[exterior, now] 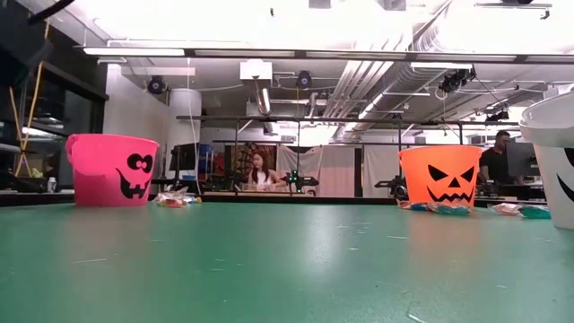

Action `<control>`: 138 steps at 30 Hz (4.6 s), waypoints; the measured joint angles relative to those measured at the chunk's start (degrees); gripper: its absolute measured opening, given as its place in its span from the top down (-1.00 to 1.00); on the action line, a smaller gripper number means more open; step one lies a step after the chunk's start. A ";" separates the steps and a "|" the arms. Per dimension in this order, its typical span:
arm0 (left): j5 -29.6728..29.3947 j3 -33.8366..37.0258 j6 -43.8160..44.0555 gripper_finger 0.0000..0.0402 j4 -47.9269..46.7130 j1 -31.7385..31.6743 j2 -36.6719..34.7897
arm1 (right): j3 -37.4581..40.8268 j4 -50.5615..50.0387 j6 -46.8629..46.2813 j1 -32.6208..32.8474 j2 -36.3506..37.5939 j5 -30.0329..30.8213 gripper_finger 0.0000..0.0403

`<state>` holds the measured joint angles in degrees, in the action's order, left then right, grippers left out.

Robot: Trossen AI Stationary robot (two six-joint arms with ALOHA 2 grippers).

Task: Sort candy by brand, put in halloween buckets
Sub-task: Put the orange gummy into the white bucket, then put the green gummy into the white bucket

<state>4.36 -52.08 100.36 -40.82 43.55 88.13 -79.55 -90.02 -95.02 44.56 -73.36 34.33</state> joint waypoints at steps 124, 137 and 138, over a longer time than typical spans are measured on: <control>-11.42 -37.73 -109.59 -0.17 -36.22 -79.70 32.34 | -9.86 0.85 6.62 -14.27 2.12 24.54 1.00; -14.05 -31.86 -110.58 -0.03 -31.87 -79.24 32.34 | -9.86 0.85 10.67 -15.43 2.12 21.75 1.00; -14.06 -31.86 -110.58 0.04 -31.49 -78.97 32.32 | -9.86 0.86 10.71 -15.43 2.12 21.75 1.00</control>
<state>-9.70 -83.94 -10.22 -72.31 -35.42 120.45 -89.41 -89.16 -84.32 29.12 -71.24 56.07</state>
